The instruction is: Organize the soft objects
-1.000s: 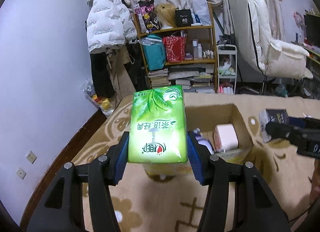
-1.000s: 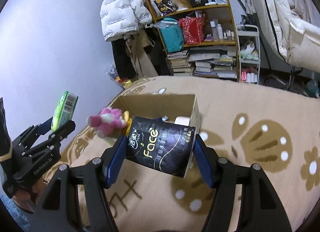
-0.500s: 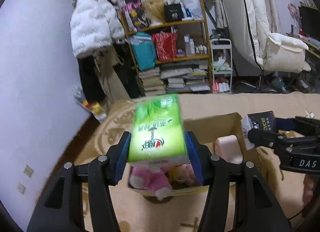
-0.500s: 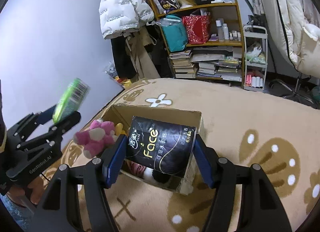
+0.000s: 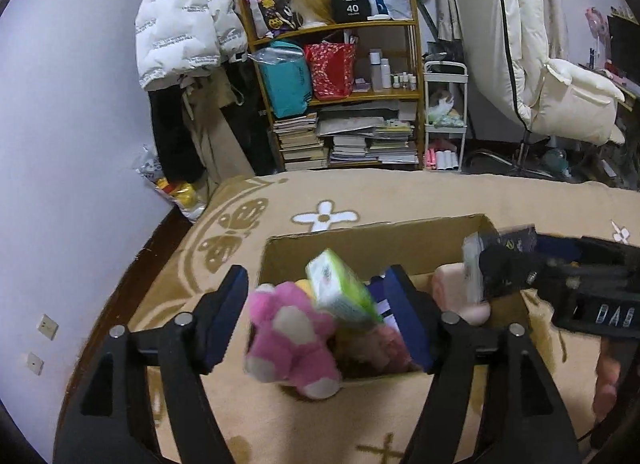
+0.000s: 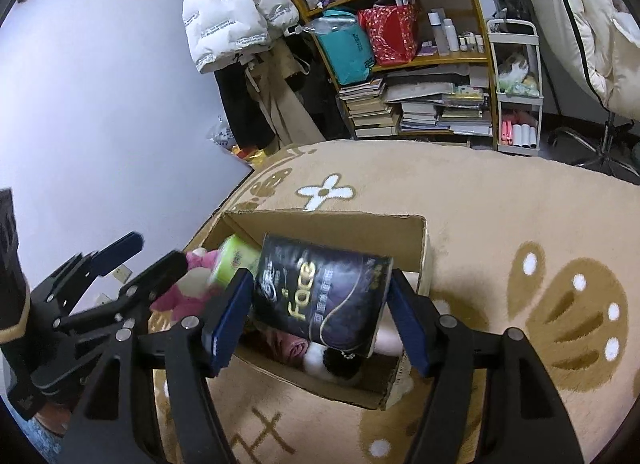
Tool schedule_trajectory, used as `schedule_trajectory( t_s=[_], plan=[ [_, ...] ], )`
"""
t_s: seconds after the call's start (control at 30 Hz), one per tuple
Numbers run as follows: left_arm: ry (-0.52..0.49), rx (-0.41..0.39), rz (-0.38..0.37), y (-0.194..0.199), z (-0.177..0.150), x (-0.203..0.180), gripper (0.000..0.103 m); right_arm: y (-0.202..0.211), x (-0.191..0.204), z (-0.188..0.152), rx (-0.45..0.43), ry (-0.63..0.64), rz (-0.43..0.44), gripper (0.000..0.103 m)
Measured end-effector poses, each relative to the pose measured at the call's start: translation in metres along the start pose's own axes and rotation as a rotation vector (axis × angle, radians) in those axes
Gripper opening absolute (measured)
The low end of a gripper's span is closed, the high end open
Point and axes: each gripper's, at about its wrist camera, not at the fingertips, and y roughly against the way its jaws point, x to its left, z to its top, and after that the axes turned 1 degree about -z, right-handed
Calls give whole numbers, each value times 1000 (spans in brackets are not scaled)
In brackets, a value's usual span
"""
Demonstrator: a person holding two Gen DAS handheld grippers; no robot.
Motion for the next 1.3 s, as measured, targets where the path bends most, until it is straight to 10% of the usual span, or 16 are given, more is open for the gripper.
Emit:
schedule_trajectory(
  t_s=[0.4,1.3],
  plan=[
    [54,-39,64,59,-11,35,101,36,9,6,-65,-7,-42,100],
    [60,-178,151,222,-87,69,103,163,55,-66,-182,101,-113,103]
  ],
)
